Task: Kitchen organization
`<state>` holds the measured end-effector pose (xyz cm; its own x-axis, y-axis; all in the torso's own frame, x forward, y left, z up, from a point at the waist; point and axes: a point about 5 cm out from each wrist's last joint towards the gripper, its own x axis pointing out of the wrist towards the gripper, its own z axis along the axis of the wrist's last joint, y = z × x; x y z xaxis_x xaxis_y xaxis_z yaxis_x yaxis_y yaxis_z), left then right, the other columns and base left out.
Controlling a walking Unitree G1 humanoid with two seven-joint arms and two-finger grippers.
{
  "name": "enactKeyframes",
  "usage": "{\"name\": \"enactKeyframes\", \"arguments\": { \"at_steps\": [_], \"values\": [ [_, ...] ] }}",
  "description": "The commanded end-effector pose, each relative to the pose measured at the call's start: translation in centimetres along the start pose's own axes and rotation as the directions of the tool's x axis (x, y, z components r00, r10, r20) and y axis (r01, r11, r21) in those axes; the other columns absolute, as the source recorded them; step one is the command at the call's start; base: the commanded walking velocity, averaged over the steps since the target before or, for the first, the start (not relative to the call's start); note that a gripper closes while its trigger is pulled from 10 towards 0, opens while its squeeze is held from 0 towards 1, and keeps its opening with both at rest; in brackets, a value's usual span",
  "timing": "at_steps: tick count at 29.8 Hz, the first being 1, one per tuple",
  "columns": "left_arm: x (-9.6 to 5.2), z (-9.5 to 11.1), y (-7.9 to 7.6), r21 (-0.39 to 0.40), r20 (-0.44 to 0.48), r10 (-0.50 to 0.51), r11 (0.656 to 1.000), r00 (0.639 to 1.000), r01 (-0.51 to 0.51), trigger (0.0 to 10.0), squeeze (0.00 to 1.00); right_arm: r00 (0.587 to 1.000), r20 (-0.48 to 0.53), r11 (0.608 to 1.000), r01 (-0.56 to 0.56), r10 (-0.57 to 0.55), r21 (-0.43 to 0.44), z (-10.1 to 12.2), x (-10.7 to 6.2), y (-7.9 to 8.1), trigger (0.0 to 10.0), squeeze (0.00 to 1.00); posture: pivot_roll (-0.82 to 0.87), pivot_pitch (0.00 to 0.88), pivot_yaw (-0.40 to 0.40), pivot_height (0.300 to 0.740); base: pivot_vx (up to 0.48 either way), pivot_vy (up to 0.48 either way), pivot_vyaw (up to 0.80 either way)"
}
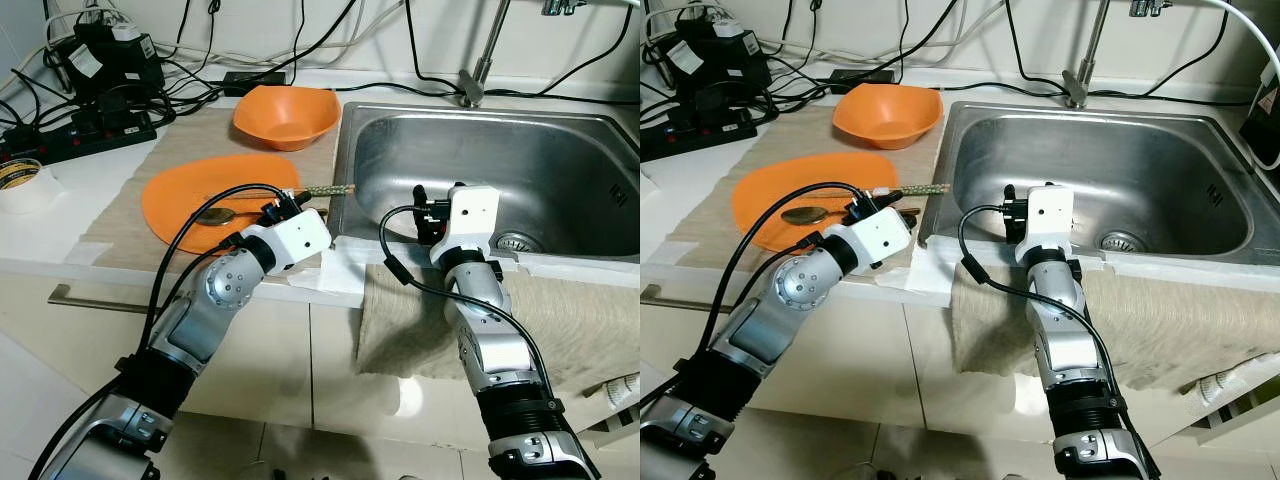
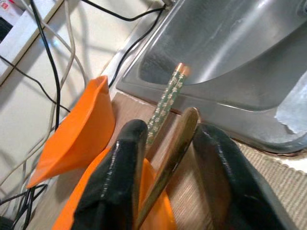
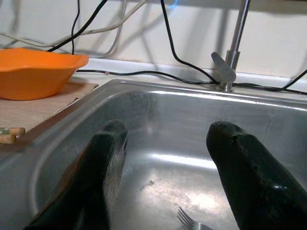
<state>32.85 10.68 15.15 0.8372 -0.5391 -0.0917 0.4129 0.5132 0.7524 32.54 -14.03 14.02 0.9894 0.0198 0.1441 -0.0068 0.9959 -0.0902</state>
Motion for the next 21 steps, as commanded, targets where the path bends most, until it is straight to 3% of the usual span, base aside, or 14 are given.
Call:
{"name": "enactKeyframes", "arguments": {
  "at_steps": [1,21],
  "values": [
    [-0.18,-1.3,-1.2,-0.01,-0.06,-0.065,0.998,0.996,0.064,0.0,0.0,1.0,-0.005,1.0,-0.004,0.004,-0.006,0.02,-0.17,-0.03,10.0,0.0,-0.03,0.0,0.033,0.732,0.0,0.0,0.0],
    [0.1,-1.67,-0.6,-0.023,-0.061,-0.055,0.998,0.997,0.054,0.0,0.0,1.0,-0.011,1.0,-0.005,0.005,-0.007,-0.06,-0.25,0.06,10.0,0.0,-0.03,0.0,0.033,0.732,0.0,0.0,0.0]
  ]
}}
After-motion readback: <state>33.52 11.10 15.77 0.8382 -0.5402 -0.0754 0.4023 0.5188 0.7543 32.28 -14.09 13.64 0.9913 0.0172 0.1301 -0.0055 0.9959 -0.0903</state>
